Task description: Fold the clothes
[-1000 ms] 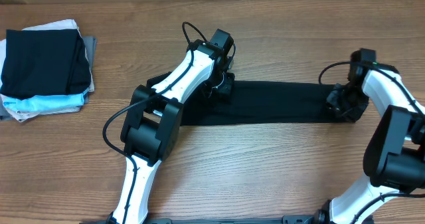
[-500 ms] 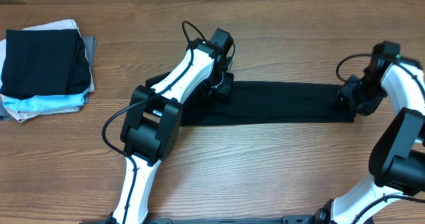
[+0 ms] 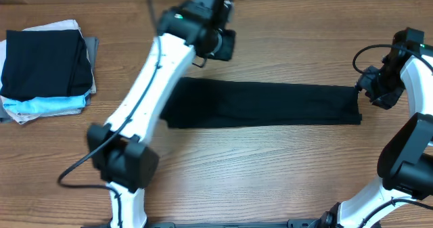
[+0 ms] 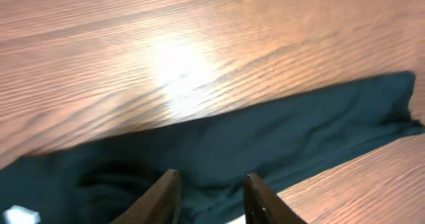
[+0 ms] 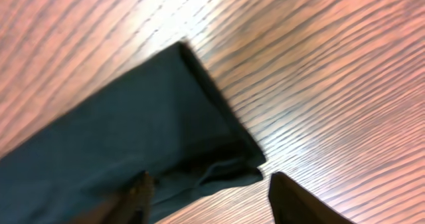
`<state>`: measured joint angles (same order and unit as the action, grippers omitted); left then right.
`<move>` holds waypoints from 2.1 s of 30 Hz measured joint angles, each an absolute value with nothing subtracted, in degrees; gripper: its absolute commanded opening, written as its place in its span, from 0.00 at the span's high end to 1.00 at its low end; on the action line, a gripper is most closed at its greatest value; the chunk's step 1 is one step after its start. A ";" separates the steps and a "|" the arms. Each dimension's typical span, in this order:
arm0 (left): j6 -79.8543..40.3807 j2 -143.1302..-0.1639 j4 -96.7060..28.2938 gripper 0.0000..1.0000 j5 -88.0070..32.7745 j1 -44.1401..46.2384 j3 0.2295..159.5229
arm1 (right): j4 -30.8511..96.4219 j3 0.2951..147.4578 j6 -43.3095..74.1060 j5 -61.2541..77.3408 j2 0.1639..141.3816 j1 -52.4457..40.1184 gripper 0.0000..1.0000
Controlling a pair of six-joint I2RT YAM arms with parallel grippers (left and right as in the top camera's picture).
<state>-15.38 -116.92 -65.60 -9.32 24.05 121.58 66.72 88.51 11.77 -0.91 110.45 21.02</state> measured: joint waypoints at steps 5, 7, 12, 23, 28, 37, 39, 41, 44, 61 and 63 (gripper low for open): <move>-16.21 -116.20 -69.84 0.49 -9.13 17.19 121.51 | 64.73 85.21 11.84 -0.82 110.59 21.28 0.45; -16.45 -116.36 -71.24 0.38 -8.99 13.93 121.51 | 62.92 83.33 11.55 0.08 110.67 21.30 0.45; -16.78 -116.36 -73.41 0.24 -8.54 7.66 121.49 | 58.13 78.50 10.74 2.20 111.09 21.28 0.33; -16.78 -116.38 -75.72 0.12 -8.12 2.13 121.49 | 54.06 75.40 11.46 3.60 111.28 21.78 0.33; -16.78 -116.38 -76.12 0.07 -6.50 2.15 121.49 | 49.54 71.44 12.36 3.46 111.24 21.78 0.38; -16.78 -116.36 -76.16 0.00 -4.84 2.15 121.49 | 48.47 70.41 13.15 2.46 110.83 22.50 0.68; -16.78 -116.36 -76.23 0.00 -4.69 2.15 121.49 | 48.16 70.35 13.45 2.55 110.83 22.50 0.56; -16.78 -116.36 -76.31 0.00 -4.62 2.15 121.49 | 47.53 70.26 13.26 3.01 110.83 22.48 0.43; -16.78 -116.36 -76.36 0.00 -4.45 2.15 121.49 | 47.11 70.26 13.47 3.57 110.83 22.24 0.41; -16.78 -116.36 -76.51 0.00 -4.40 2.15 121.49 | 47.83 70.89 12.84 3.97 110.87 23.51 0.96; -16.78 -116.36 -76.53 0.00 -4.40 2.15 121.49 | 49.39 72.49 12.36 3.86 111.28 24.84 0.96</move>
